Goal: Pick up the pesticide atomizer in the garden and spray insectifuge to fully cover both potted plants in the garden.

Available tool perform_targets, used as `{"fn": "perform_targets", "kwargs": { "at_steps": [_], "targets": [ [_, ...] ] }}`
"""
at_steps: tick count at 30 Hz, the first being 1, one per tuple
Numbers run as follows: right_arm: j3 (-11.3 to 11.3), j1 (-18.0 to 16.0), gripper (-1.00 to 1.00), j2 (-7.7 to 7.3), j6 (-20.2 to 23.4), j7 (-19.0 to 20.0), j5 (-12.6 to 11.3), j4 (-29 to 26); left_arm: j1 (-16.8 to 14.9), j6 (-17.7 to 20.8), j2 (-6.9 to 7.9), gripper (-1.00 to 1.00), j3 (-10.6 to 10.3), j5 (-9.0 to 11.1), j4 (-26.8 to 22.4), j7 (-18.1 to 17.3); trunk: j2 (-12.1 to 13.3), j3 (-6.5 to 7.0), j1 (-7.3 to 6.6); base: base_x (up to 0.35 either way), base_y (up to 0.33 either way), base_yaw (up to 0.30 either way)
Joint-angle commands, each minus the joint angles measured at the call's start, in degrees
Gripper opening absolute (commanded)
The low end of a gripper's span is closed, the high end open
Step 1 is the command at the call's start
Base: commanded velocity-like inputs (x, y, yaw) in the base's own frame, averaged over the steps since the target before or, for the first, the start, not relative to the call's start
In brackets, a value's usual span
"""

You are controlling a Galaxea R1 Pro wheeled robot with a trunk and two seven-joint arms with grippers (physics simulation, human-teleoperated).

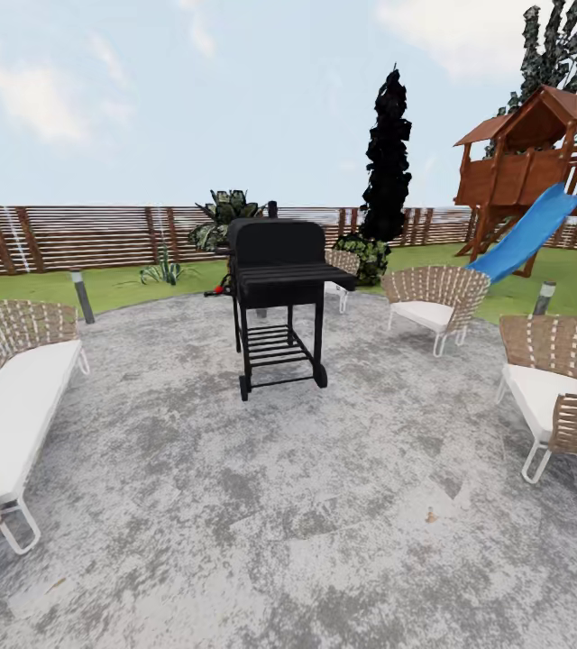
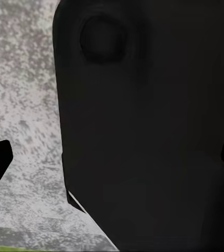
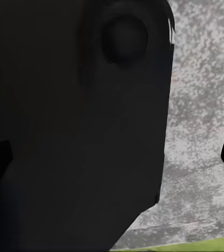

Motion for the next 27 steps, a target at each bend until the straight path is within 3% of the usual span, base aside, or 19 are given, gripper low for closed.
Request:
{"fn": "perform_targets", "kwargs": {
  "at_steps": [1, 5, 10, 27],
  "targets": [
    [0.2, -0.1, 1.0, -0.18, 0.0, -0.2, 0.0, -0.1, 0.0, -0.1, 0.0, 1.0, 0.1, -0.1, -0.1, -0.1, -0.1, -0.05, -0.02, 0.0, 0.0, 0.0],
    [0.2, -0.1, 1.0, -0.18, 0.0, -0.2, 0.0, -0.1, 0.0, -0.1, 0.0, 1.0, 0.1, -0.1, -0.1, -0.1, -0.1, -0.05, -0.02, 0.0, 0.0, 0.0],
    [0.3, -0.2, 1.0, 1.05, -0.1, -0.2, 0.0, -1.5, 0.0, -0.1, 0.06, 1.0, 0.1, 0.0, -0.5, -0.1, -0.1, -0.05, -0.02, 0.0, 0.0, 0.0],
    [0.2, -0.4, 1.0, 1.03, -0.1, -0.2, 0.0, -4.0, 0.0, -0.1, -0.08, 1.0, 0.2, 0.4, -0.6, 0.0, -0.1, -0.05, -0.02, 0.0, 0.0, 0.0]
  ]
}}
